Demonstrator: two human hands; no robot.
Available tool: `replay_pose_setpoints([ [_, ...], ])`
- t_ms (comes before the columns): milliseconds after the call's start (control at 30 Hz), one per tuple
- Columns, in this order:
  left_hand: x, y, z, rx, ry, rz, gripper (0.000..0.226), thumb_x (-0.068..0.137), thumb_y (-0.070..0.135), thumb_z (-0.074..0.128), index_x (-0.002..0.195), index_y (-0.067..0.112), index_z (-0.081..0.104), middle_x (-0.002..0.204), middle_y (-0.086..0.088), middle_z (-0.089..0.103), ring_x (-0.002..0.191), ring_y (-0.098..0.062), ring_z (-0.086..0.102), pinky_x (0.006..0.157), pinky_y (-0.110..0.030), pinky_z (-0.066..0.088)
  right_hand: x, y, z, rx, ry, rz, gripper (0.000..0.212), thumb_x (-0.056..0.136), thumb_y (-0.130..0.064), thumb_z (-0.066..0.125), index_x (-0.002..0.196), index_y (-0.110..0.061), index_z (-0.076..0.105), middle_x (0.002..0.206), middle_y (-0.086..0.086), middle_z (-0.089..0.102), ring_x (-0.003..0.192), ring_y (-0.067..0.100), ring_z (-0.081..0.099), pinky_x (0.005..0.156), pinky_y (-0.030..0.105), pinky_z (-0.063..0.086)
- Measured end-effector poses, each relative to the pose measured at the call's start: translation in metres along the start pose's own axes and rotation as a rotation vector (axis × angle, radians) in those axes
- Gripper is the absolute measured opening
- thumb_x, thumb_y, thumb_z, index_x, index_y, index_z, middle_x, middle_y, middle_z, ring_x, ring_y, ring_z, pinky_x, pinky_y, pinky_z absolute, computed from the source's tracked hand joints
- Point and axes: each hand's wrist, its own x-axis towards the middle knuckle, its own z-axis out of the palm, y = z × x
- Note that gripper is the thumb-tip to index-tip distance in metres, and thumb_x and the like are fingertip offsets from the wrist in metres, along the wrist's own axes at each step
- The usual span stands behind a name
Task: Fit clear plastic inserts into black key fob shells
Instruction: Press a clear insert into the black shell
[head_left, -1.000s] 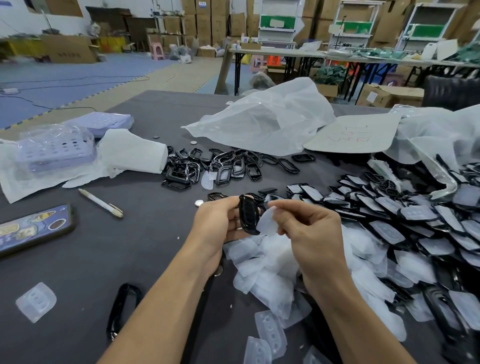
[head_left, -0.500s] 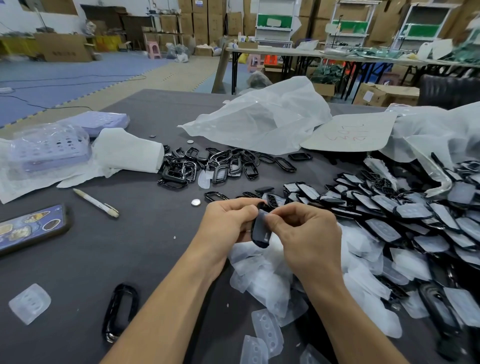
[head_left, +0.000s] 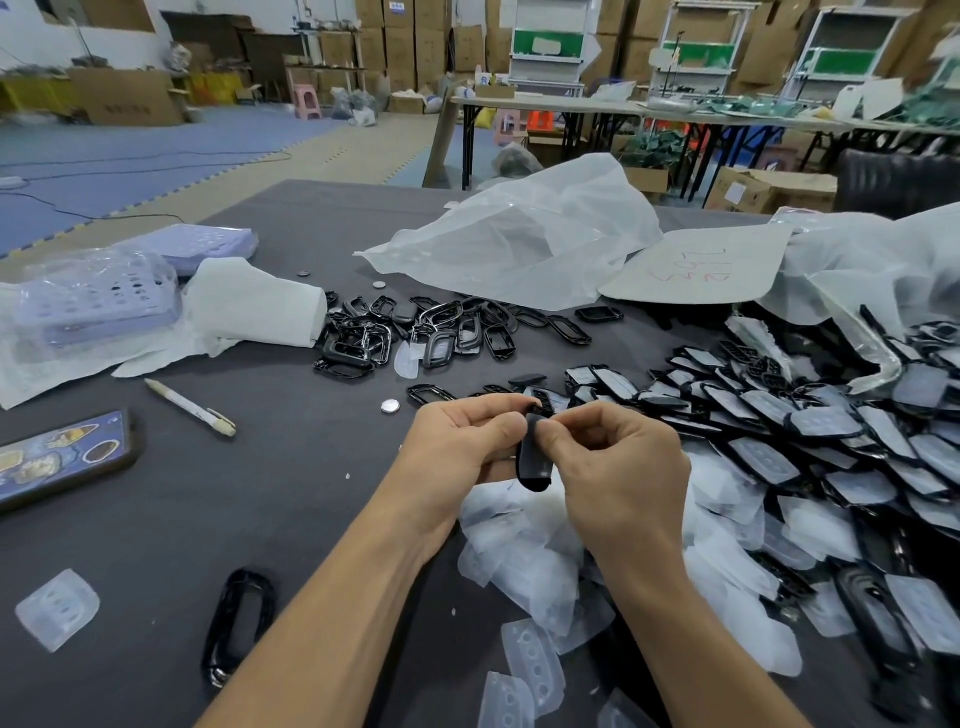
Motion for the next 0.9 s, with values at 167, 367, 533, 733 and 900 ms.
replay_pose_setpoints([
  [167,0.000,0.000,-0.002,0.015,-0.064,0.023,0.025,0.099,-0.002,0.060,0.121,-0.003,0.071,0.107,-0.024,0.077,0.099,-0.043,0.075,0.088,-0.046,0.063,0.001,0.002,0.002,-0.009,0.039,0.025,0.023,0.075,-0.032,0.086,0.064,-0.023,0.068,0.060,-0.013,0.069,0.056,0.005,0.063,0.055,0.015,0.046],
  [367,-0.002,-0.003,-0.003,0.068,-0.084,0.072,0.033,0.089,-0.018,0.061,0.107,0.005,0.079,0.100,-0.023,0.078,0.086,-0.039,0.076,0.082,-0.043,0.065,0.006,0.007,0.002,0.088,-0.091,0.094,0.022,0.079,-0.026,0.083,0.068,-0.020,0.065,0.060,-0.006,0.067,0.053,0.006,0.059,0.053,0.019,0.044],
  [533,-0.001,-0.003,0.003,-0.026,0.044,0.047,0.035,0.088,-0.020,0.060,0.094,0.009,0.079,0.090,-0.013,0.081,0.068,-0.020,0.077,0.052,-0.018,0.054,0.009,0.009,0.000,0.240,-0.229,0.139,0.012,0.081,-0.014,0.077,0.075,-0.019,0.067,0.059,-0.002,0.064,0.052,0.015,0.055,0.054,0.030,0.046],
  [733,0.001,-0.005,0.006,-0.074,0.098,0.040,0.026,0.092,-0.015,0.060,0.106,0.005,0.069,0.089,-0.012,0.080,0.072,-0.019,0.076,0.059,-0.026,0.060,0.009,0.009,-0.001,0.168,-0.227,0.063,0.012,0.078,-0.013,0.073,0.077,-0.024,0.068,0.069,0.003,0.072,0.062,0.026,0.069,0.058,0.036,0.055],
  [900,-0.002,-0.003,0.007,0.046,0.151,0.063,0.020,0.090,-0.010,0.067,0.101,0.007,0.069,0.071,-0.006,0.073,0.059,-0.016,0.068,0.054,-0.023,0.056,0.009,0.011,-0.002,0.135,-0.156,0.037,0.017,0.079,-0.006,0.077,0.073,-0.021,0.070,0.068,0.002,0.072,0.068,0.026,0.072,0.066,0.043,0.059],
])
